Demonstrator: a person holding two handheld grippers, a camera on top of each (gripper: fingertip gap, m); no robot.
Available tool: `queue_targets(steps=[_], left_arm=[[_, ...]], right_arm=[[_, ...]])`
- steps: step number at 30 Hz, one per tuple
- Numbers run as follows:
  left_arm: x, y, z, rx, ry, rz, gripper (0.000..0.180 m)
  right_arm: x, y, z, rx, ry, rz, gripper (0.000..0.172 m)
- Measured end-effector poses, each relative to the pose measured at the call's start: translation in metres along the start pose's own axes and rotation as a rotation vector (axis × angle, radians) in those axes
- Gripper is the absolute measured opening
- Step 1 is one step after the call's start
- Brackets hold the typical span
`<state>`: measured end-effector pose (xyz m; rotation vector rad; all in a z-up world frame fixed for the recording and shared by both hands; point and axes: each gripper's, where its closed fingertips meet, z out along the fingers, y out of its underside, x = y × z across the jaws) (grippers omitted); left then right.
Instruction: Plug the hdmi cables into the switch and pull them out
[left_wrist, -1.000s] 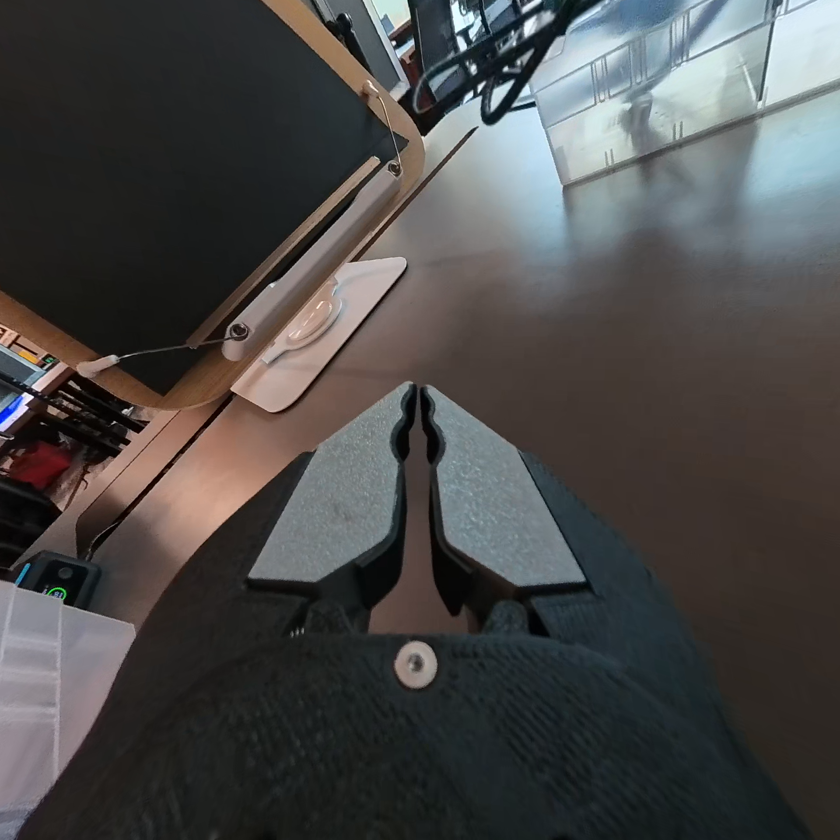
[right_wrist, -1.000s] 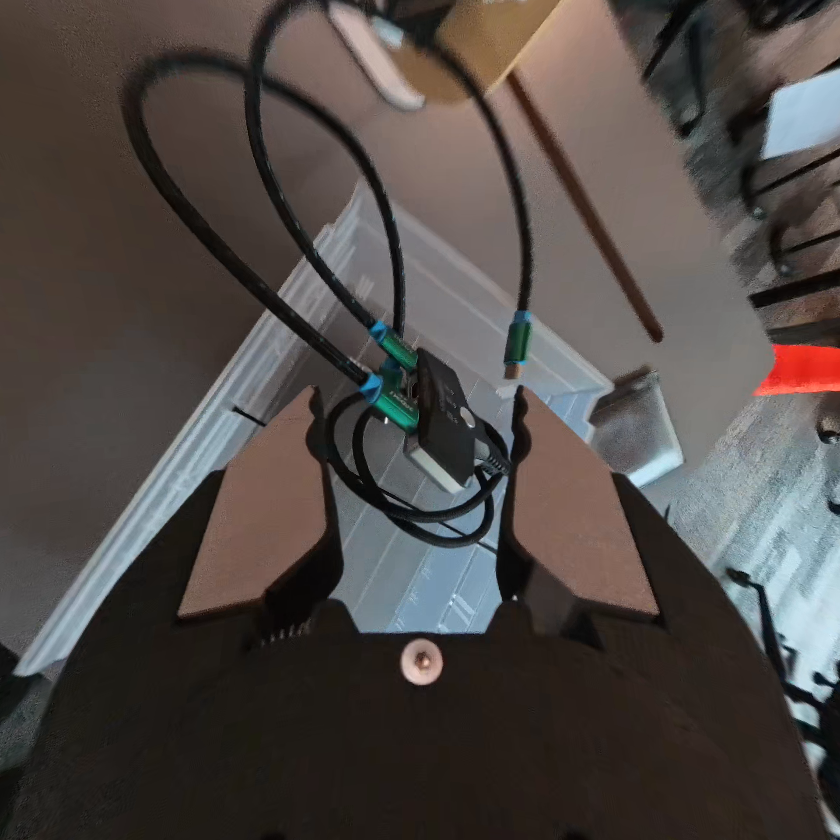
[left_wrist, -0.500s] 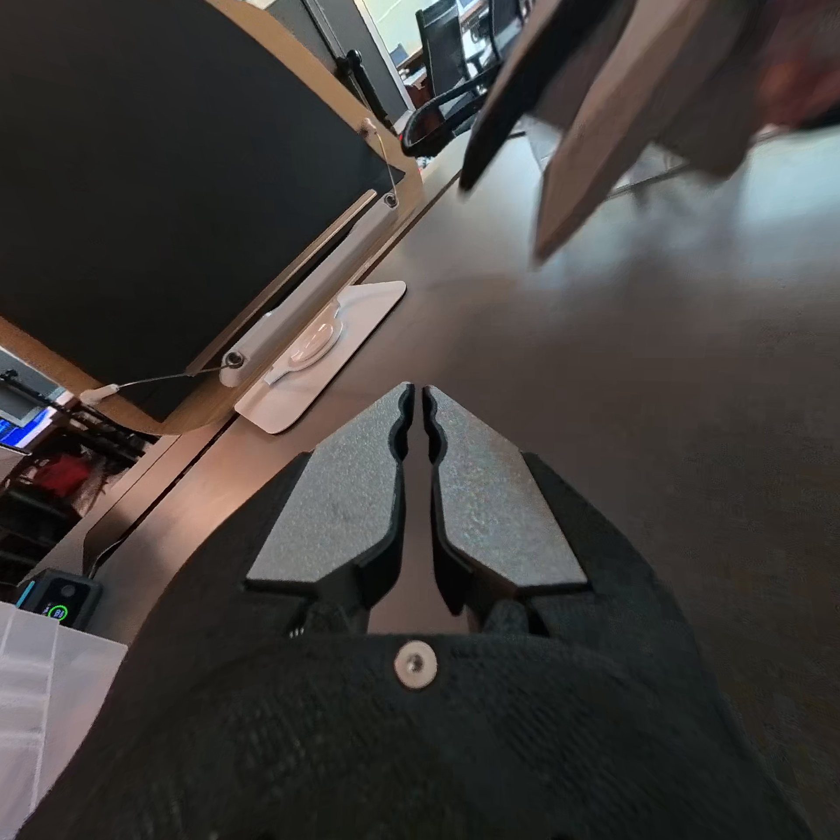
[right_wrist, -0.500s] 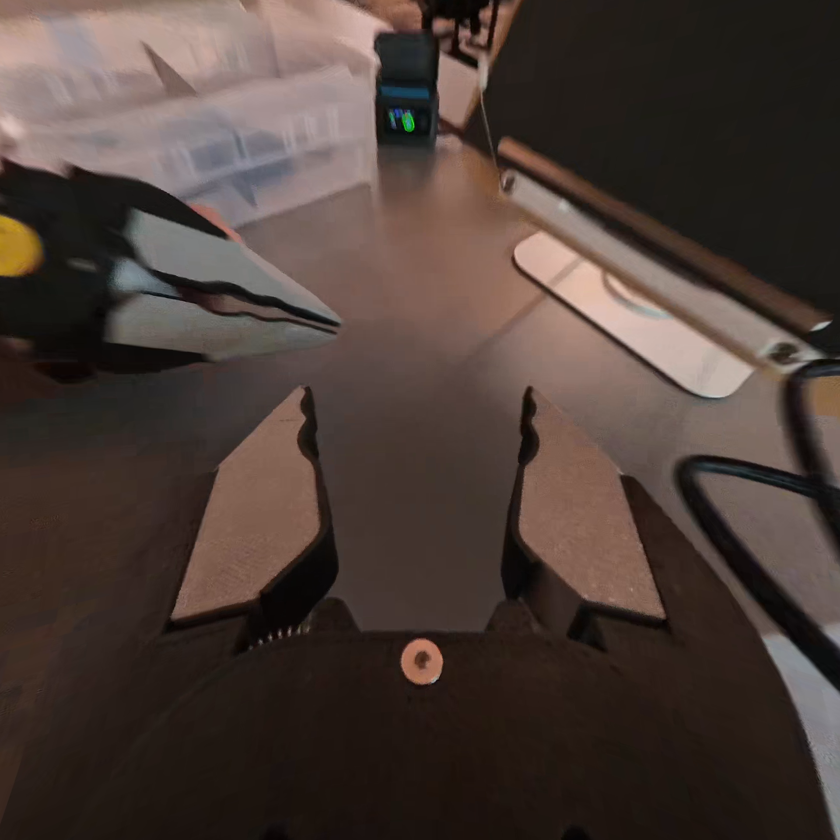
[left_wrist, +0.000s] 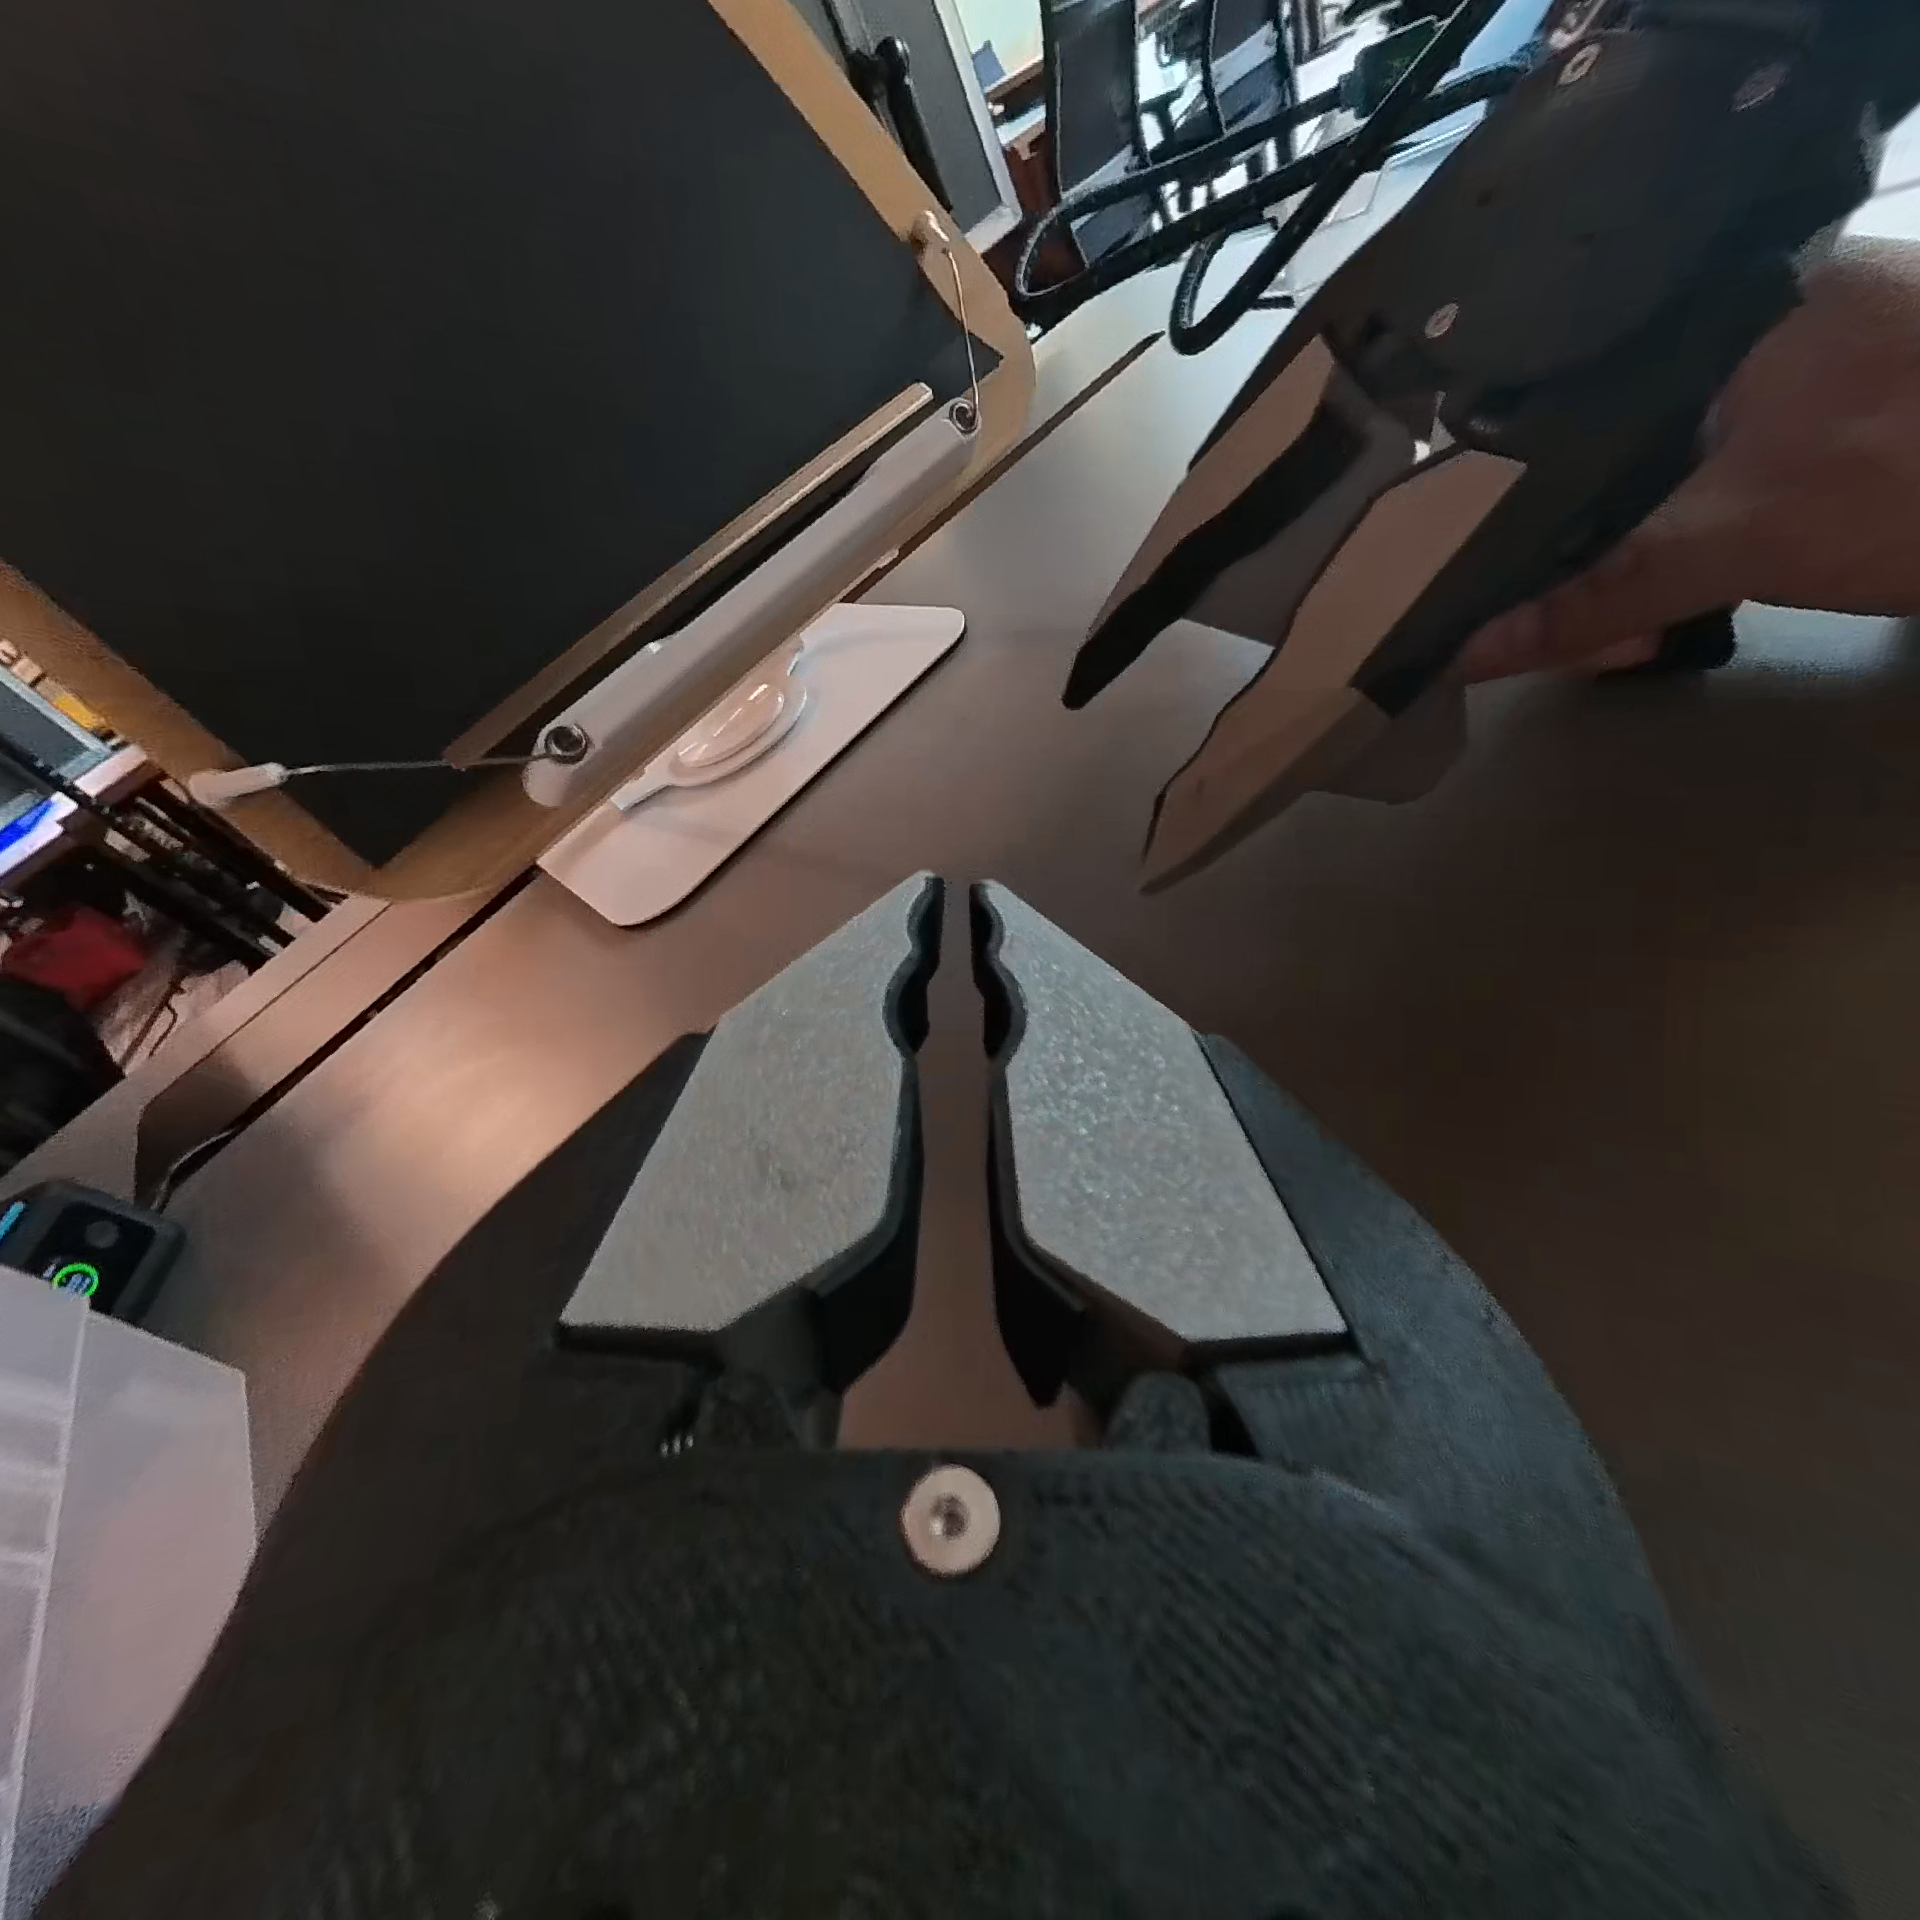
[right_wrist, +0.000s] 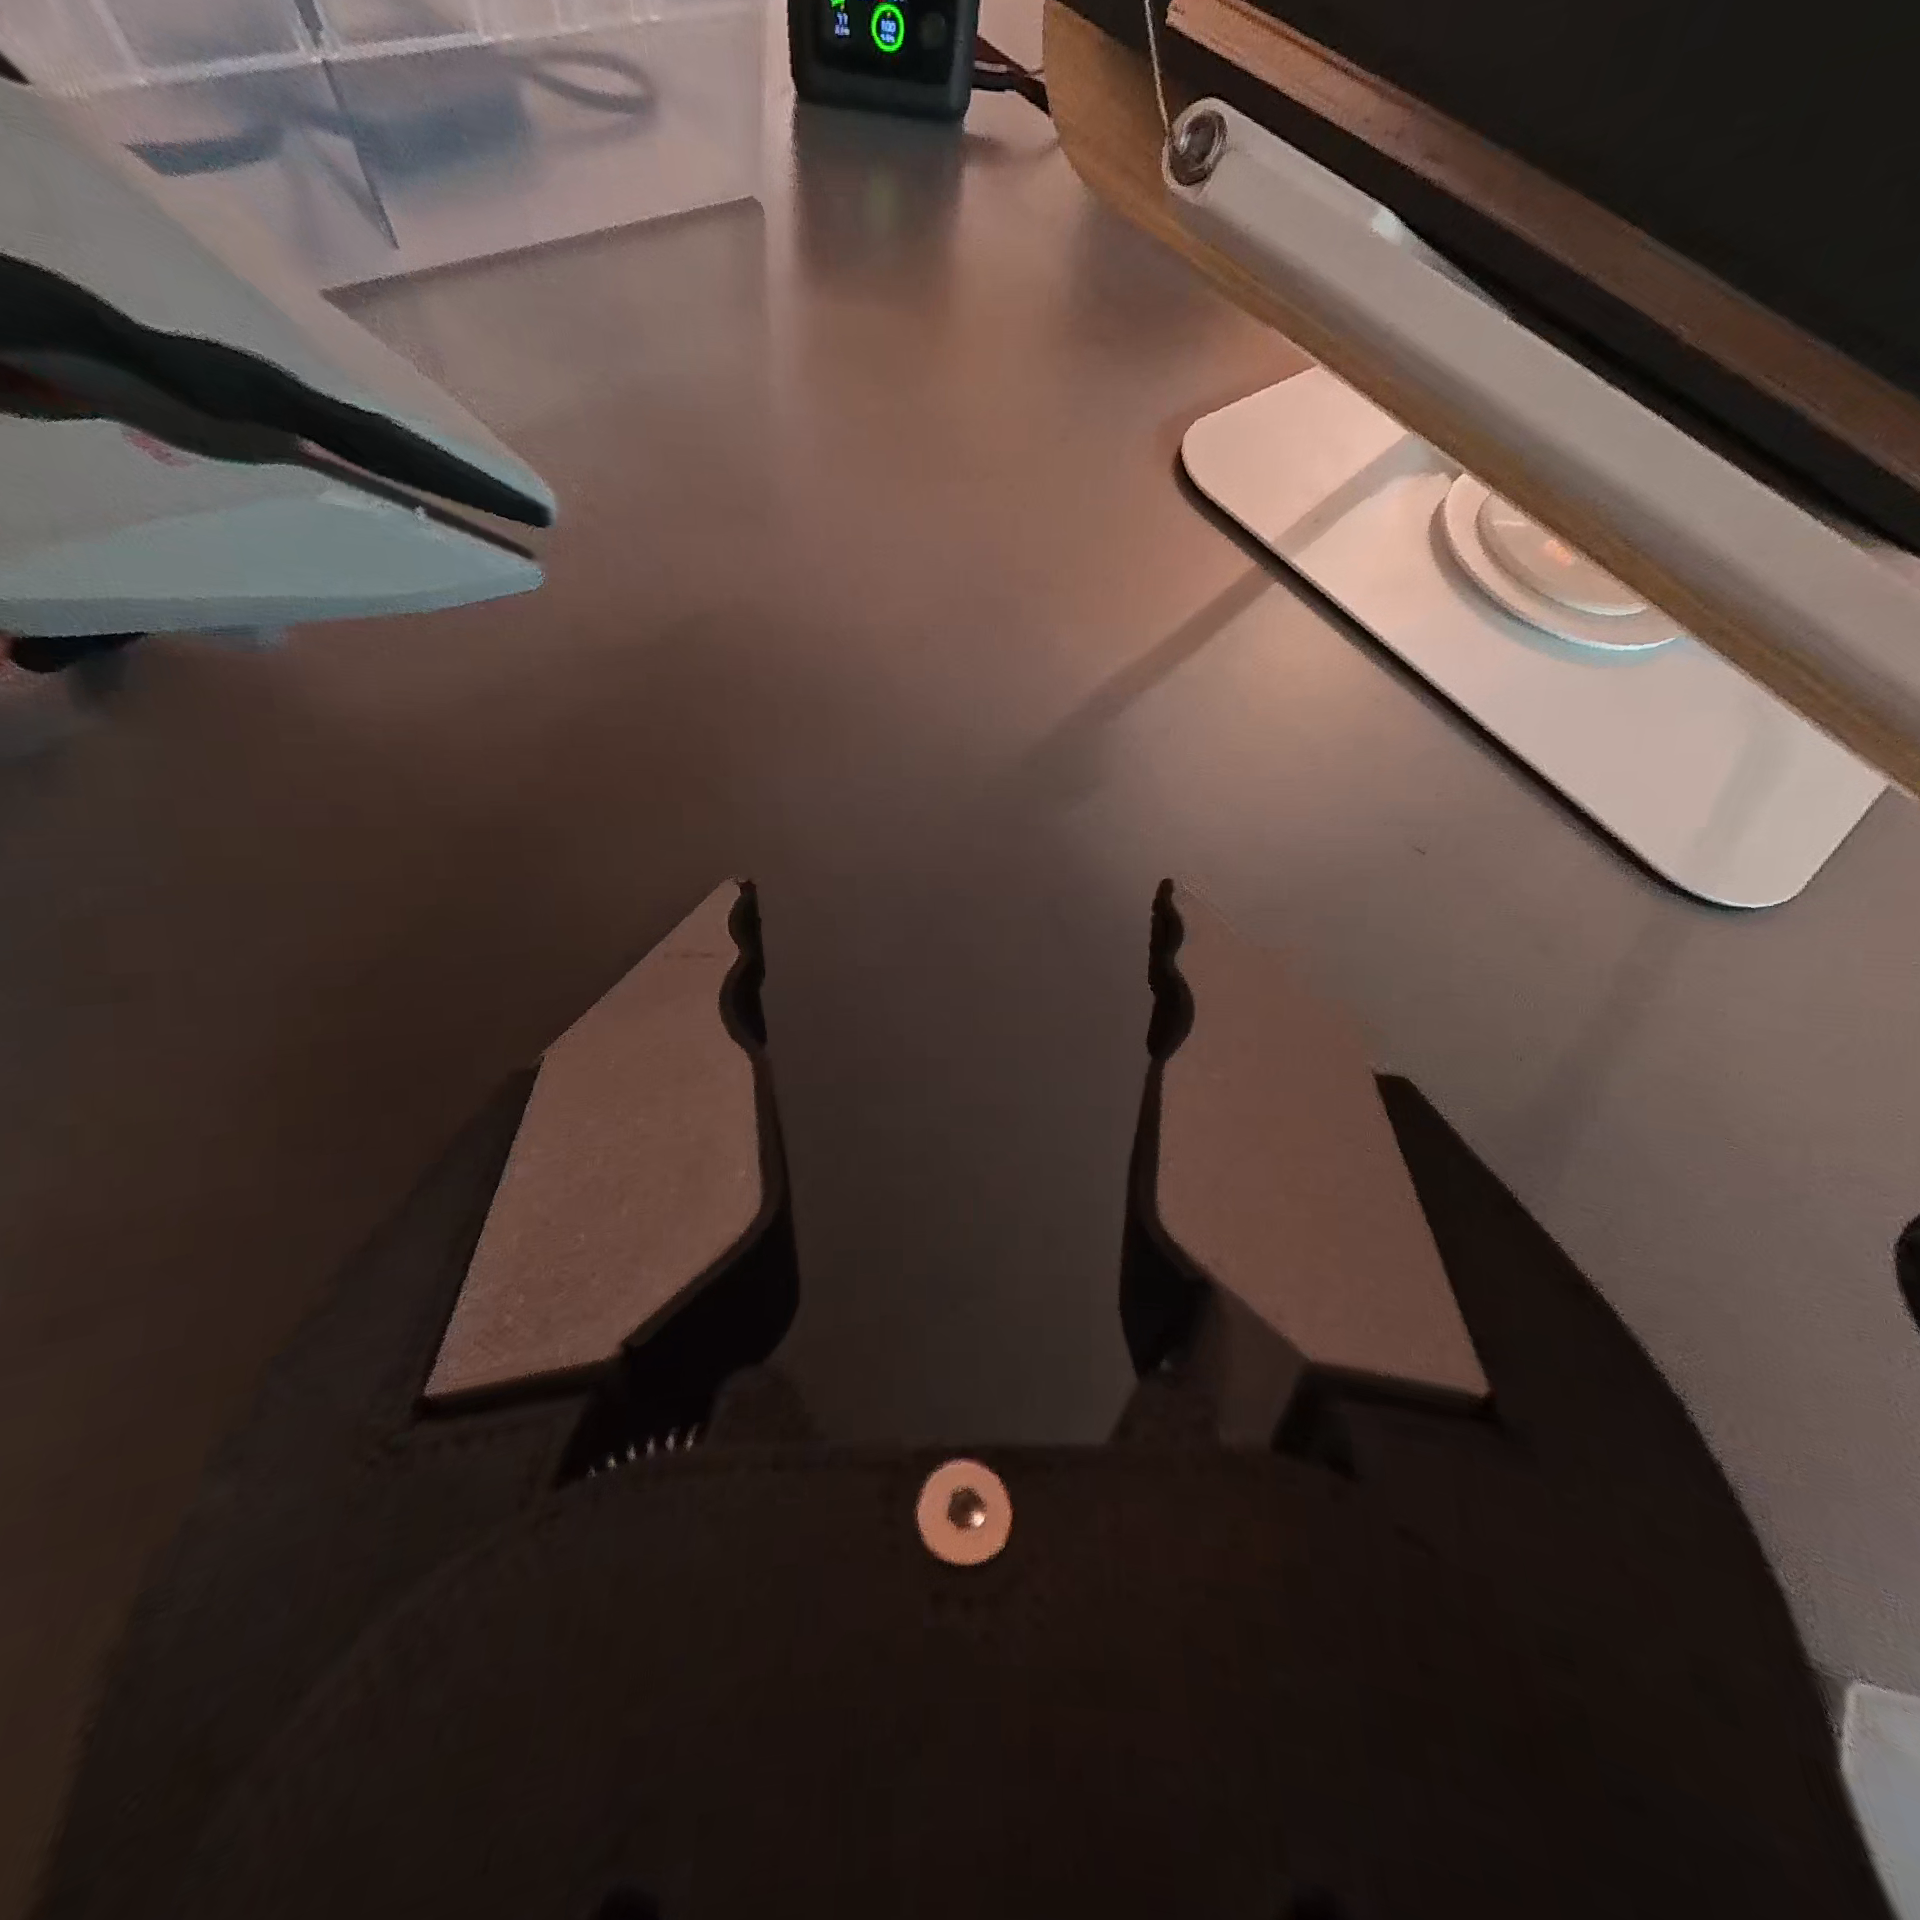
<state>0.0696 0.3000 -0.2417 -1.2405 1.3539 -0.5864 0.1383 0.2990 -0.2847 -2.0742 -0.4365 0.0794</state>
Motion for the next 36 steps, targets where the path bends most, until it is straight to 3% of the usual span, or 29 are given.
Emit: queue_targets(steps=[4,8,12,14,19,24,26,28,32,34,36], left_arm=[[0.015,-0.002,-0.021,-0.009,0.018,-0.108,0.011],[0.031,0.007,-0.06,-0.095,0.035,-0.243,0.035],[0.012,0.0,-0.128,-0.2,0.003,-0.163,0.041],[-0.001,0.006,-0.166,-0.337,0.045,-0.088,0.046],[-0.065,0.063,-0.234,-0.704,-0.049,0.077,0.056],[-0.093,0.13,-0.245,-0.872,-0.095,0.035,0.051],[-0.102,0.148,-0.248,-0.912,-0.131,0.044,0.042],[-0.11,0.142,-0.249,-0.857,-0.164,0.036,0.021],[-0.119,0.119,-0.254,-0.765,-0.165,-0.057,0.017],[-0.141,0.106,-0.263,-0.758,-0.263,-0.022,0.011],[-0.173,0.073,-0.272,-0.665,-0.419,-0.016,0.004]], right_arm=[[-0.001,0.001,-0.001,-0.001,-0.003,0.009,0.071],[-0.001,0.001,0.0,-0.008,-0.002,0.003,0.071],[0.0,0.001,0.0,-0.005,0.0,0.008,0.07],[0.0,0.002,0.0,-0.012,-0.001,0.011,0.069],[-0.002,0.004,0.002,-0.031,-0.003,0.004,0.068],[-0.004,0.005,0.0,-0.031,-0.006,0.009,0.066],[-0.004,0.005,-0.001,-0.025,-0.014,0.025,0.065],[-0.004,0.005,-0.003,-0.018,-0.026,0.042,0.062],[-0.003,0.006,-0.003,-0.024,-0.042,0.071,0.061],[-0.004,0.007,-0.001,-0.038,-0.05,0.076,0.06],[-0.004,0.008,-0.001,-0.043,-0.05,0.076,0.06]])
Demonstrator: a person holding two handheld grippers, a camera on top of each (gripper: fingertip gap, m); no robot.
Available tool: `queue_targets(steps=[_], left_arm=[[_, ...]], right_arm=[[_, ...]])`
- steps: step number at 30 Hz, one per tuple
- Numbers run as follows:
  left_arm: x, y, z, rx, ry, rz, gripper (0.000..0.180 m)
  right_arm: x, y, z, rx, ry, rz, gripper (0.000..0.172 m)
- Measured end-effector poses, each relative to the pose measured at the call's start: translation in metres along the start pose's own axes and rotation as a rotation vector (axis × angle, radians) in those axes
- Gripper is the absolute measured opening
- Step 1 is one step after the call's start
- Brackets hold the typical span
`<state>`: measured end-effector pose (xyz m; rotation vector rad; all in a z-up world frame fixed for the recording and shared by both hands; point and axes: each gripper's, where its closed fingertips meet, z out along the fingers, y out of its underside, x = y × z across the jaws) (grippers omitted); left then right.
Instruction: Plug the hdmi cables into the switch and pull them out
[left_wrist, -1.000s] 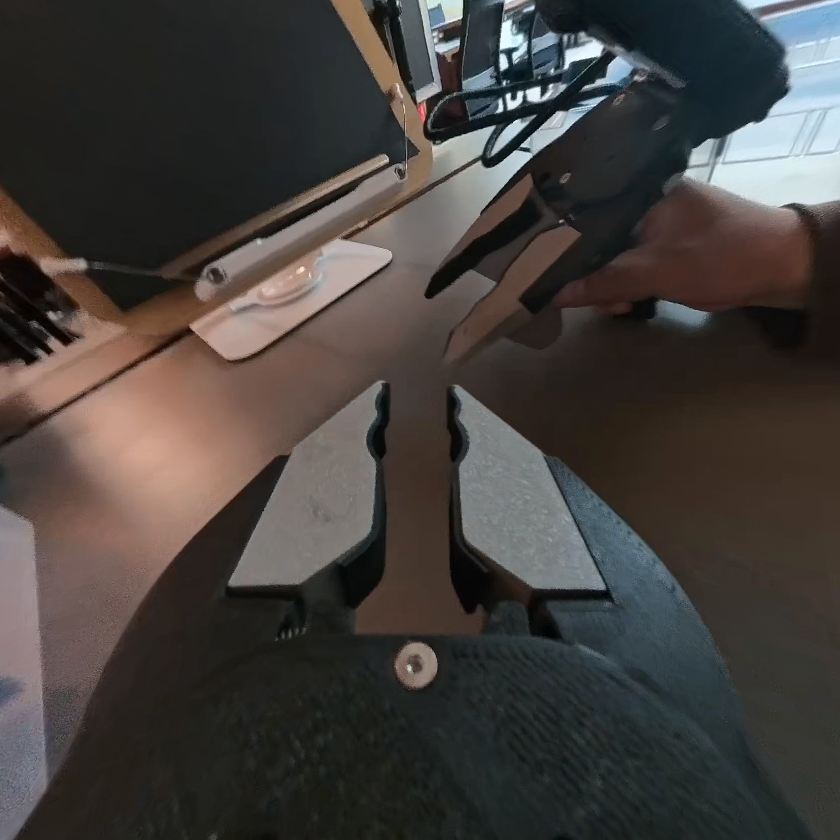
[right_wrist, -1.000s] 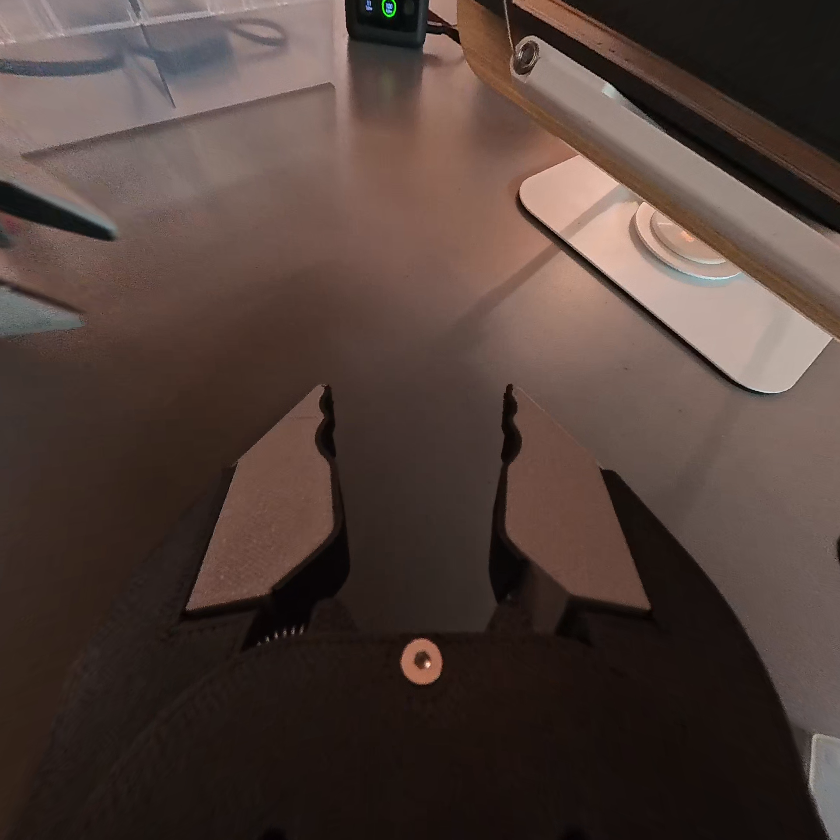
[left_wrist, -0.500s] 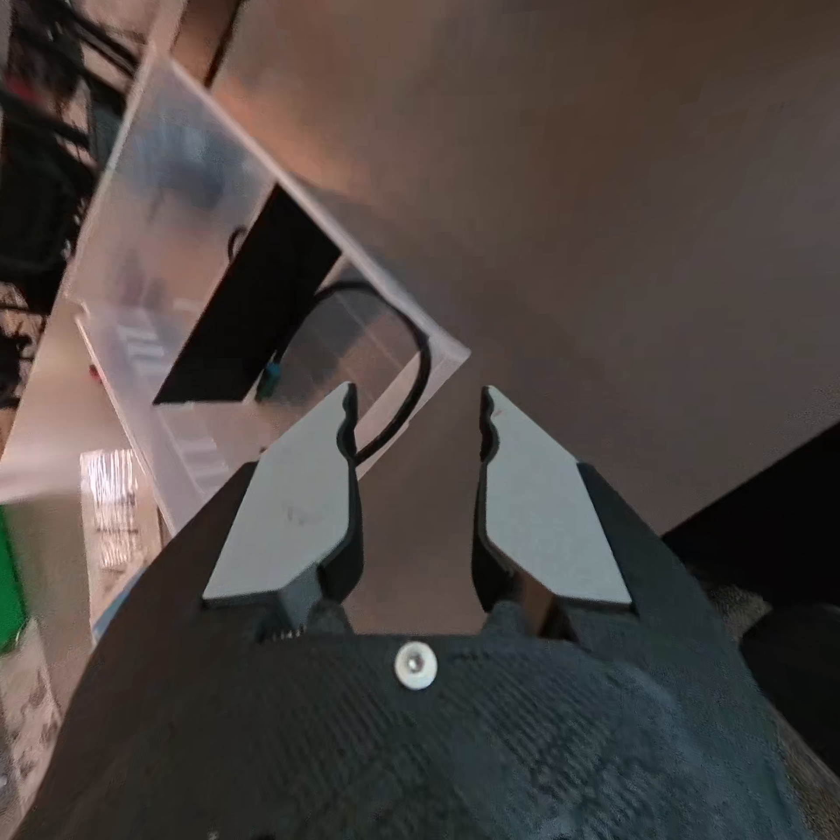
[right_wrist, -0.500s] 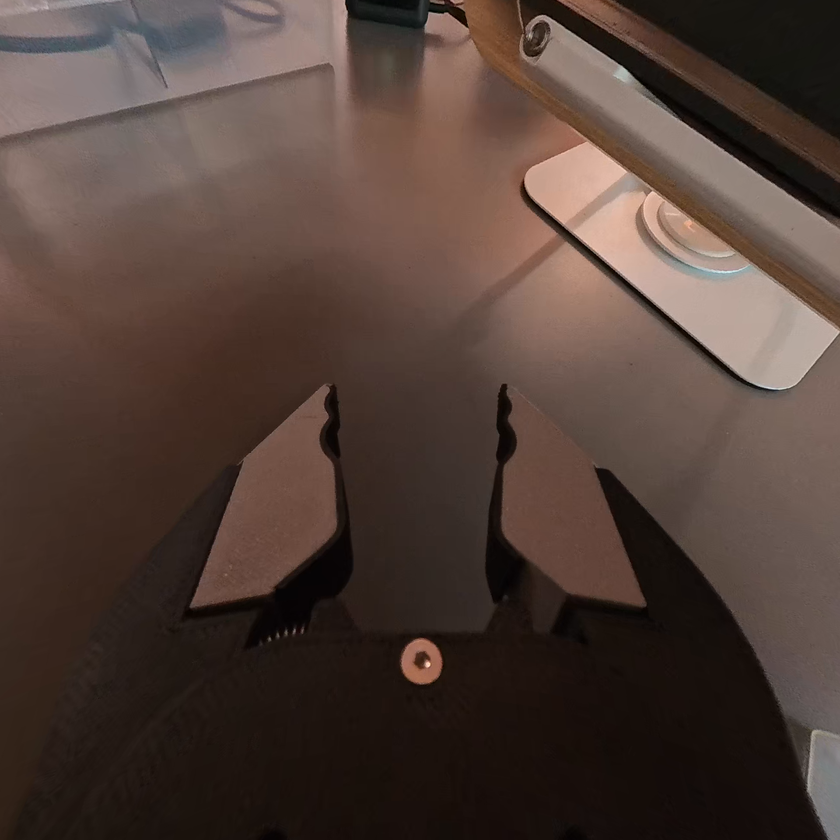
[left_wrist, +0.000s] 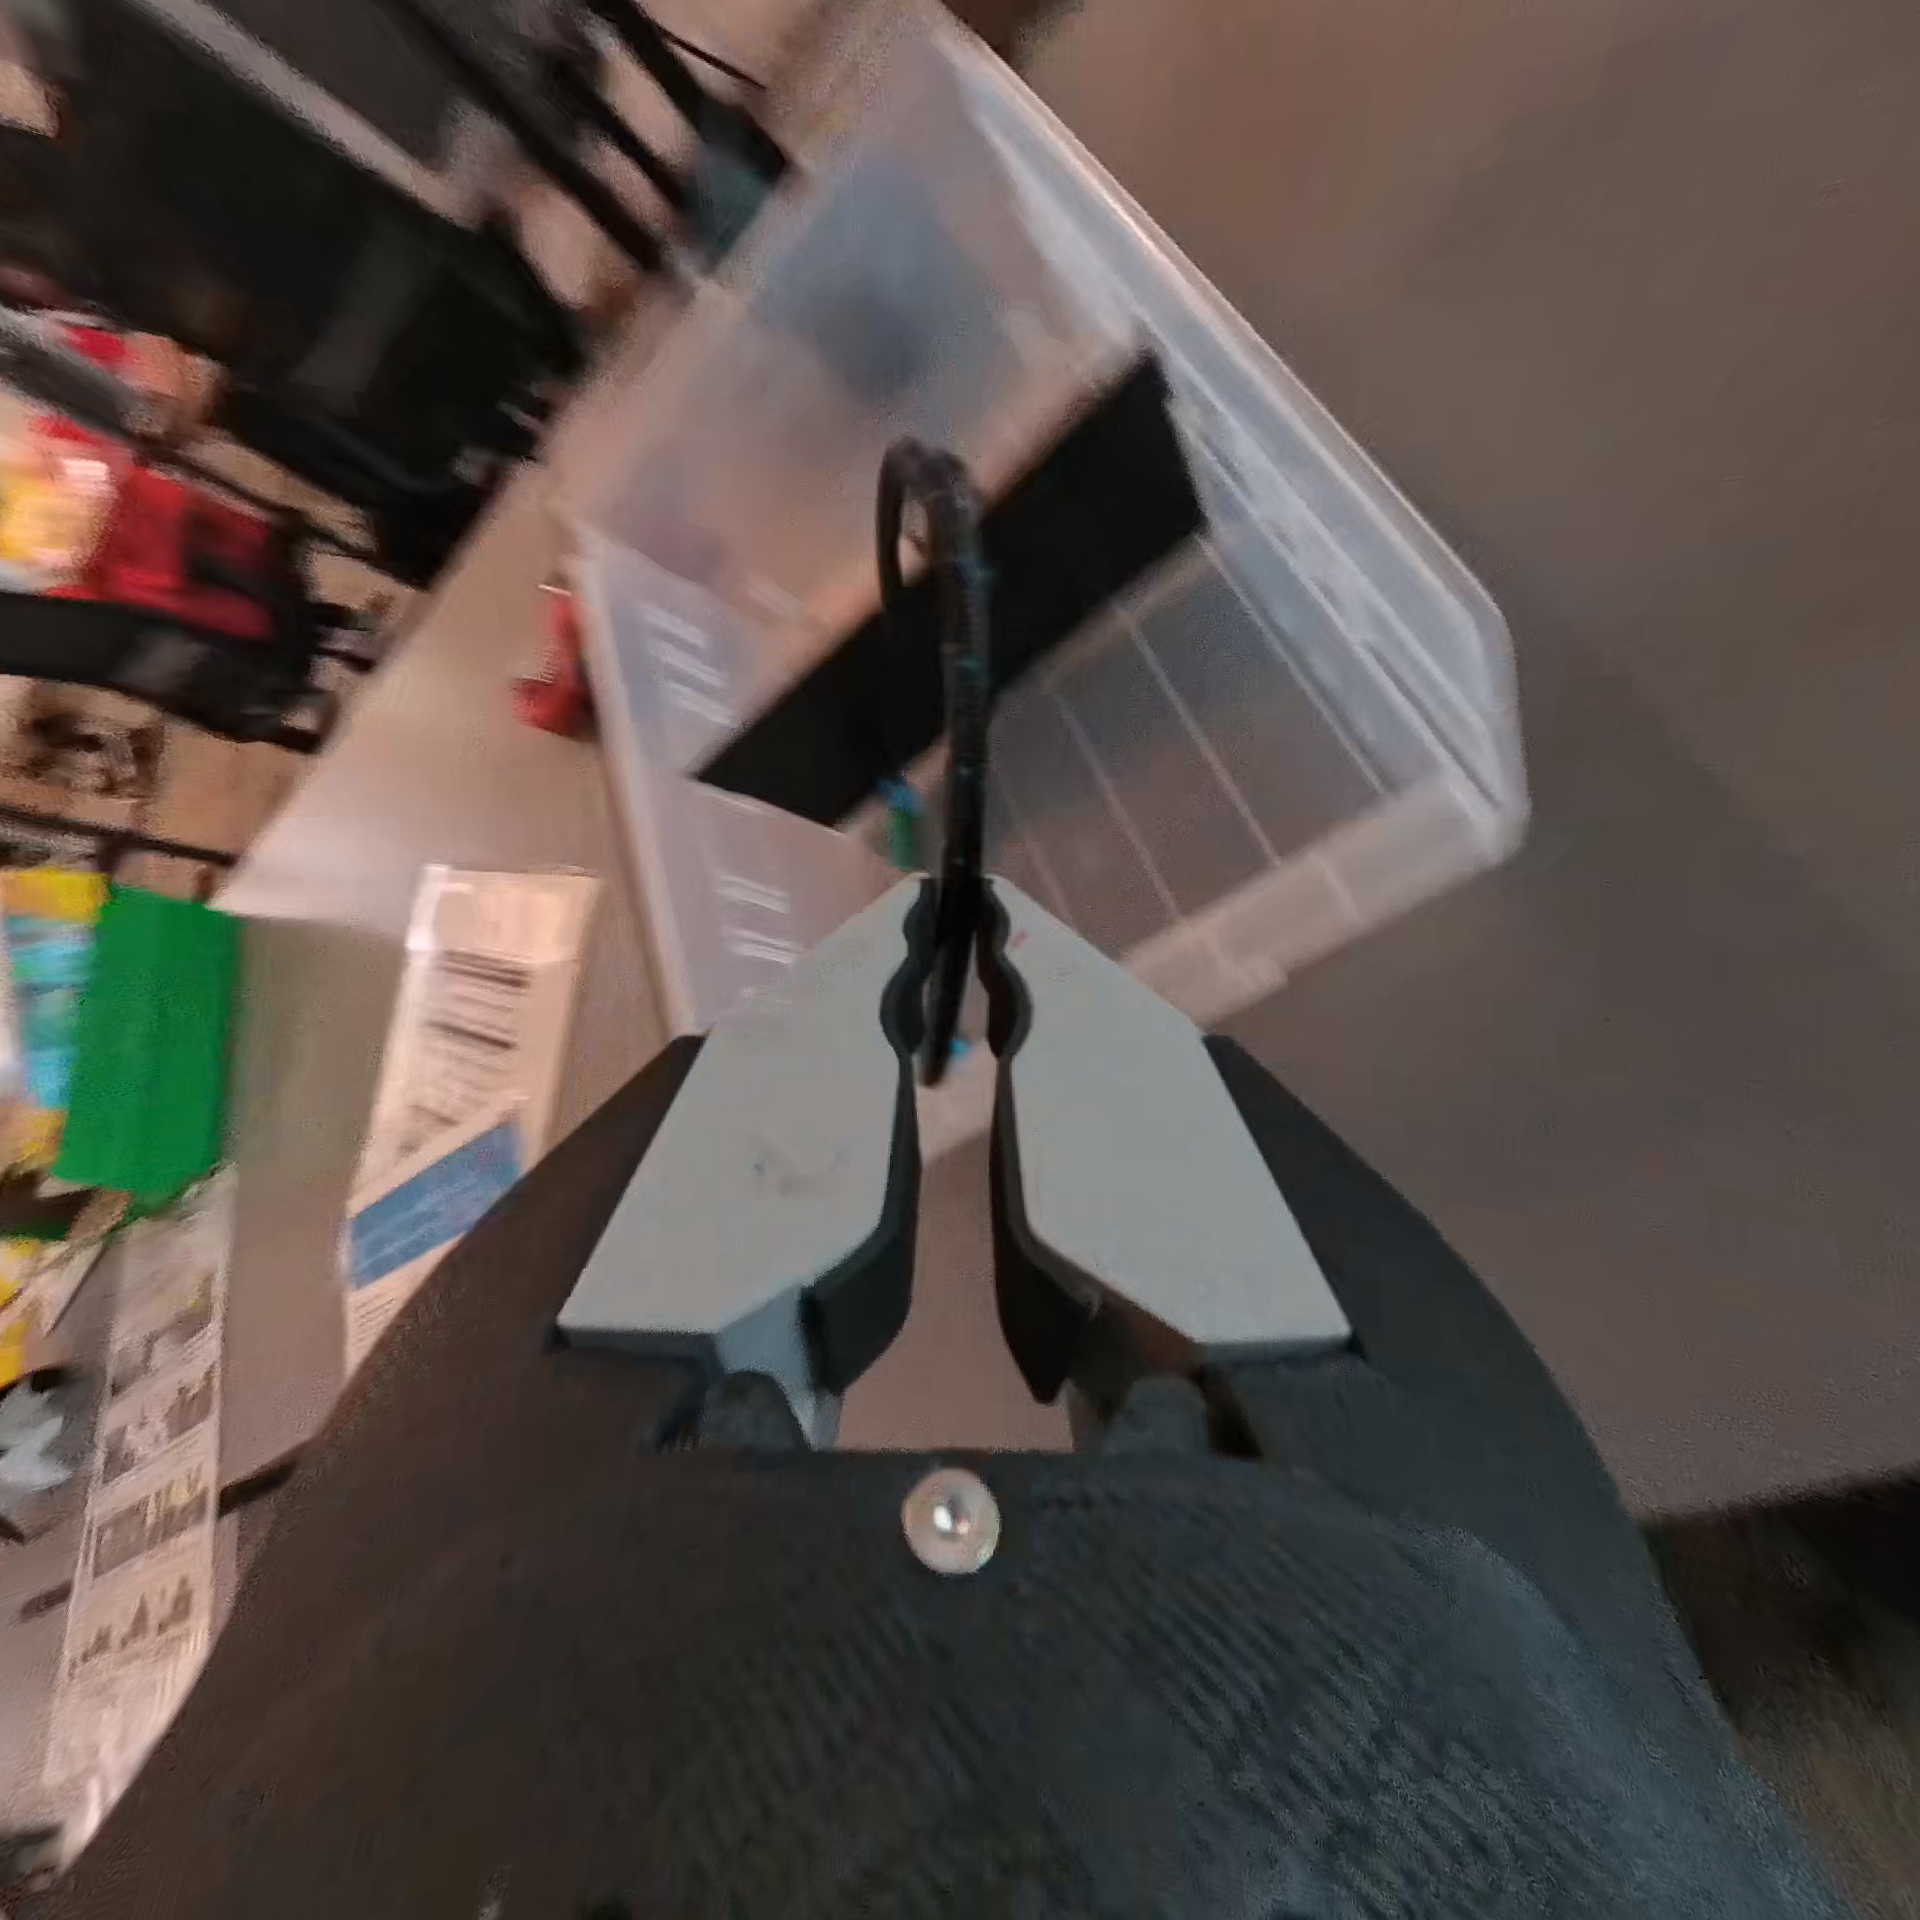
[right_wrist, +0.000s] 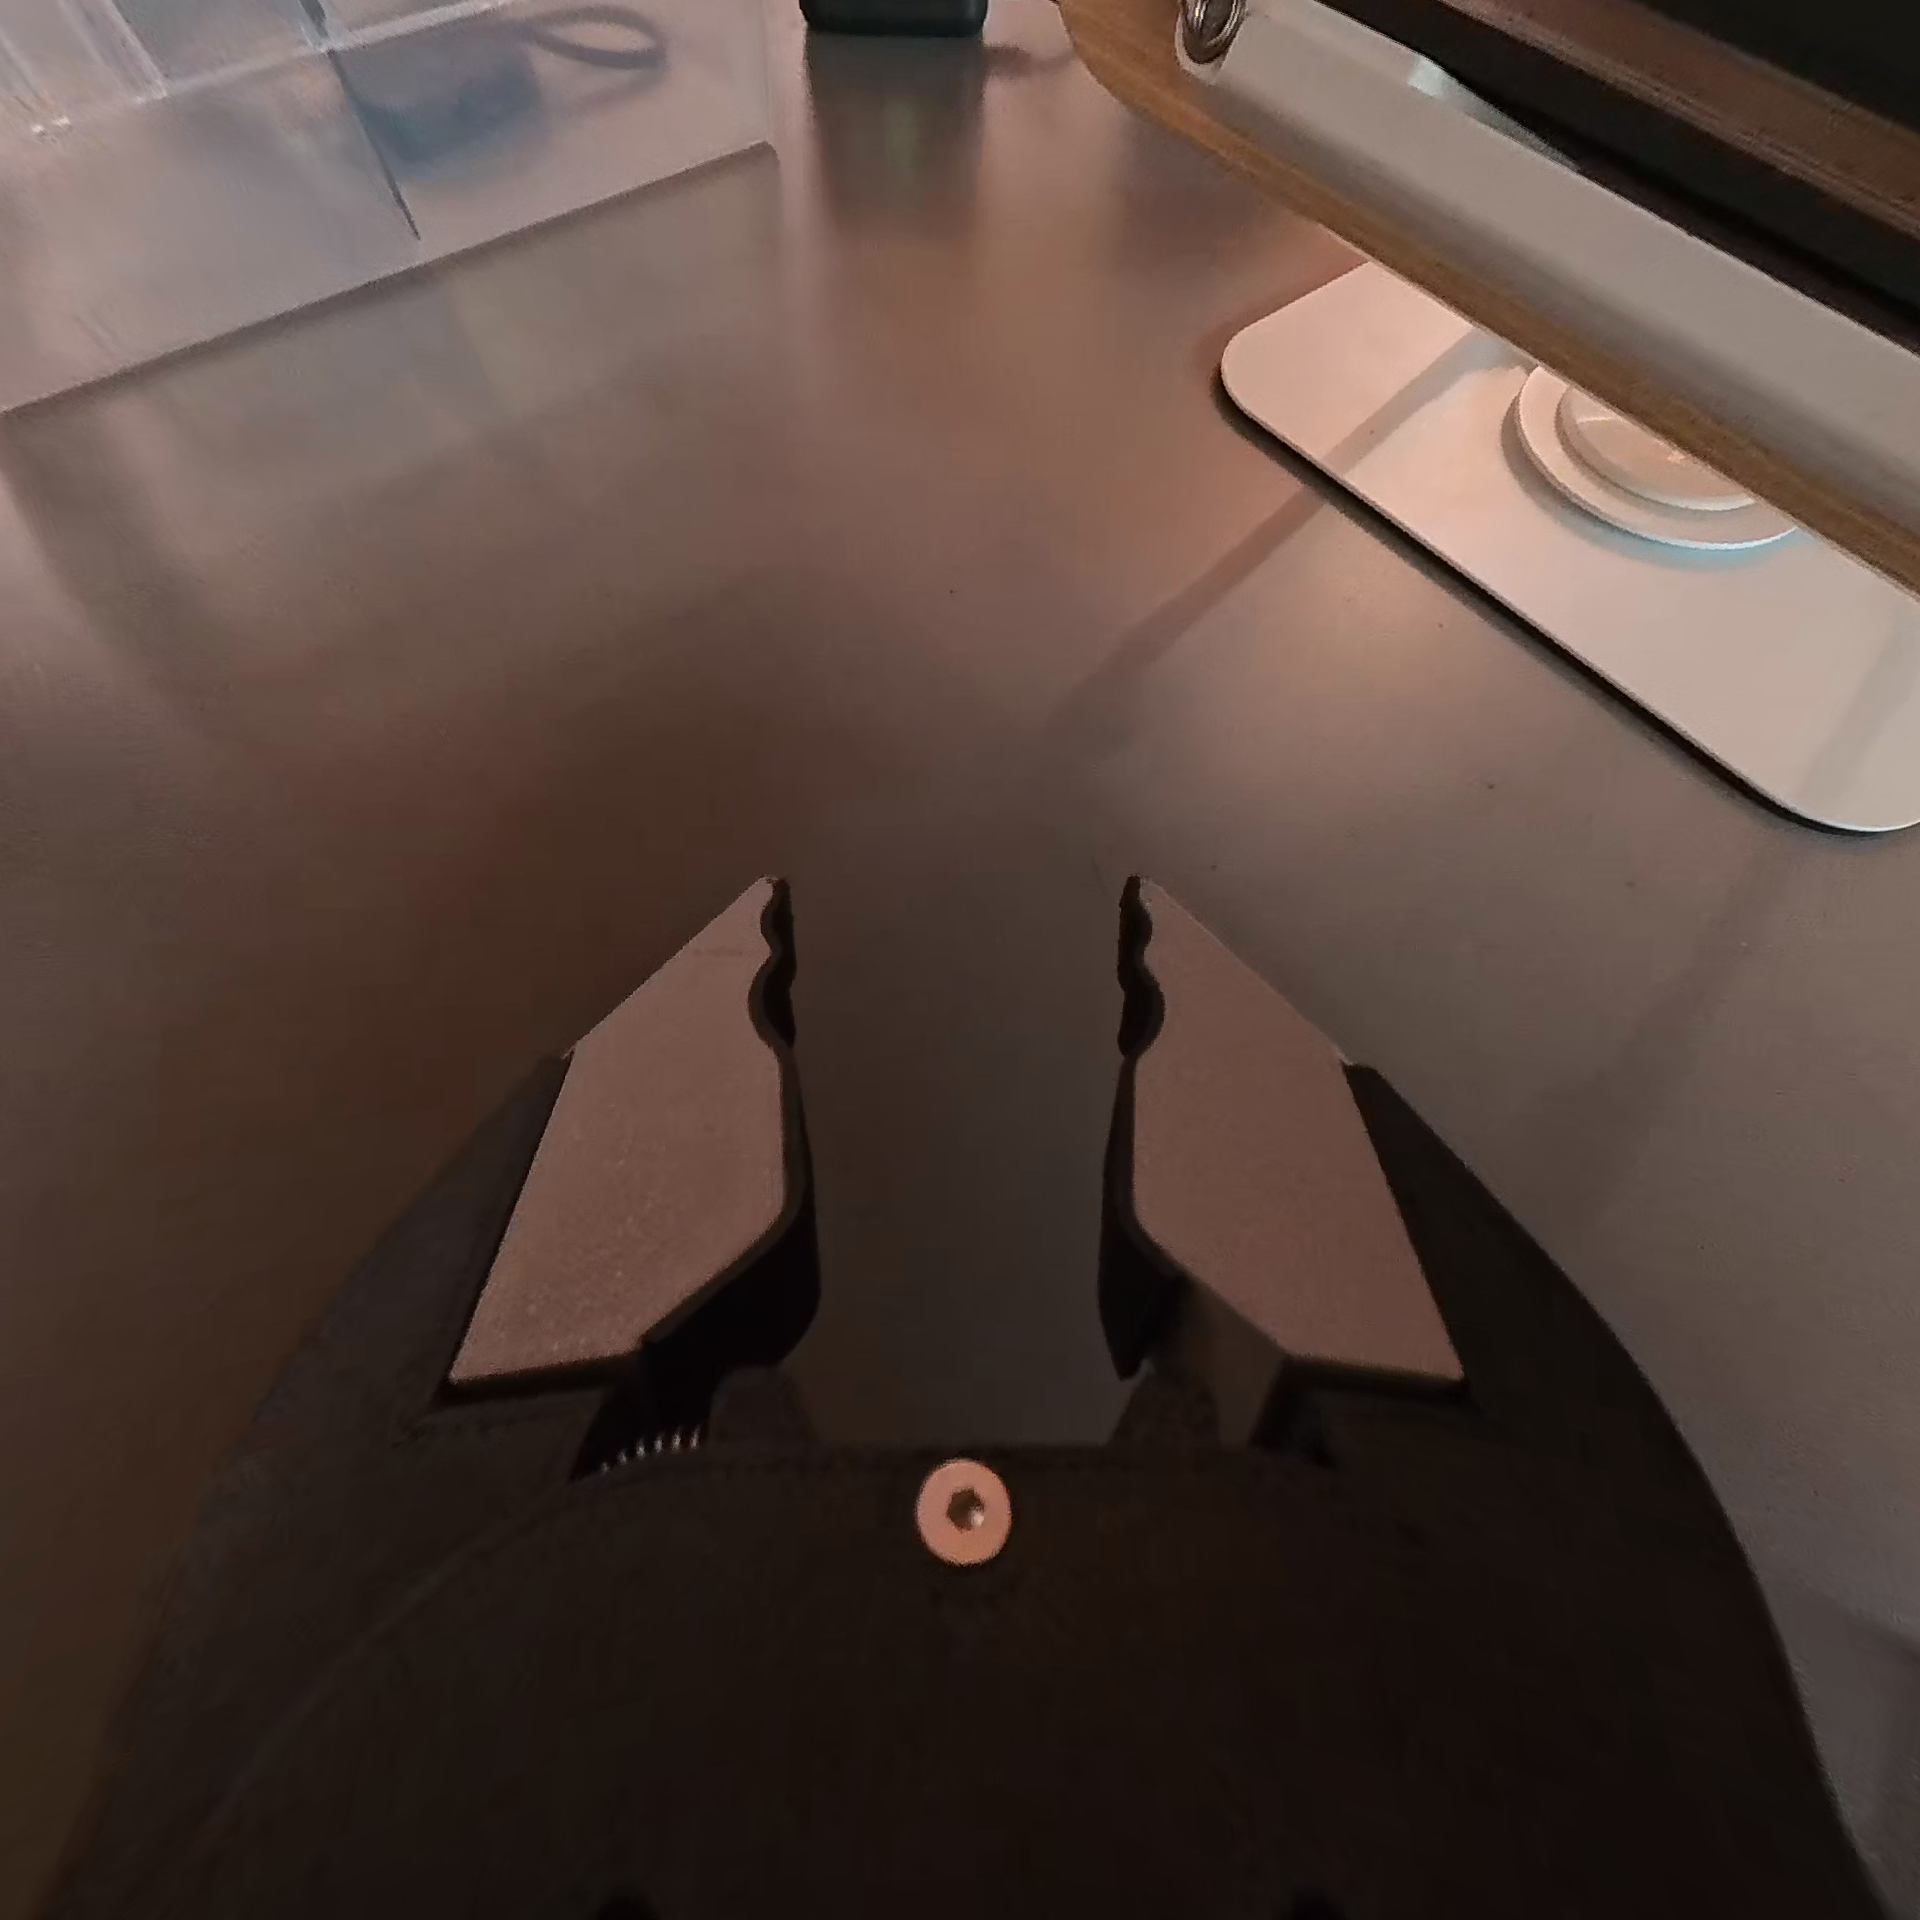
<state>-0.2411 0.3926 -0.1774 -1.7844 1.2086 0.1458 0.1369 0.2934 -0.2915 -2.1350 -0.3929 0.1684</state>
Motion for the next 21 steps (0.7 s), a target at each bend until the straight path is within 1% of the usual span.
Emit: queue_targets(steps=[3,5,6,8,10,12,14,15,16,18,21], left_arm=[[-0.046,-0.052,-0.034,0.19,-0.13,-0.182,0.003],[-0.063,-0.087,-0.06,0.306,-0.221,-0.195,0.004],[-0.061,-0.105,-0.072,0.359,-0.244,-0.178,0.003],[-0.039,-0.137,-0.086,0.425,-0.241,-0.109,0.003],[-0.003,-0.164,-0.09,0.472,-0.221,-0.026,0.004],[0.042,-0.185,-0.085,0.494,-0.183,0.066,0.004],[0.086,-0.2,-0.074,0.494,-0.147,0.163,0.004],[0.102,-0.205,-0.066,0.484,-0.153,0.212,0.004],[0.112,-0.21,-0.059,0.471,-0.175,0.266,0.004],[0.115,-0.221,-0.048,0.461,-0.231,0.341,0.004],[0.095,-0.246,-0.053,0.501,-0.304,0.35,0.003]], right_arm=[[0.001,-0.001,-0.001,0.007,0.007,-0.001,0.057],[0.001,-0.002,-0.001,0.013,0.011,0.001,0.057],[0.002,-0.002,-0.002,0.018,0.014,0.002,0.056],[0.002,-0.003,-0.003,0.026,0.015,0.006,0.056],[0.003,-0.004,-0.003,0.031,0.015,0.012,0.056],[0.004,-0.004,-0.004,0.038,0.015,0.018,0.056],[0.004,-0.005,-0.005,0.046,0.016,0.022,0.056],[0.004,-0.006,-0.006,0.051,0.017,0.024,0.056],[0.005,-0.006,-0.007,0.056,0.018,0.025,0.056],[0.006,-0.006,-0.008,0.058,0.021,0.028,0.055],[0.008,-0.006,-0.009,0.064,0.022,0.035,0.056]])
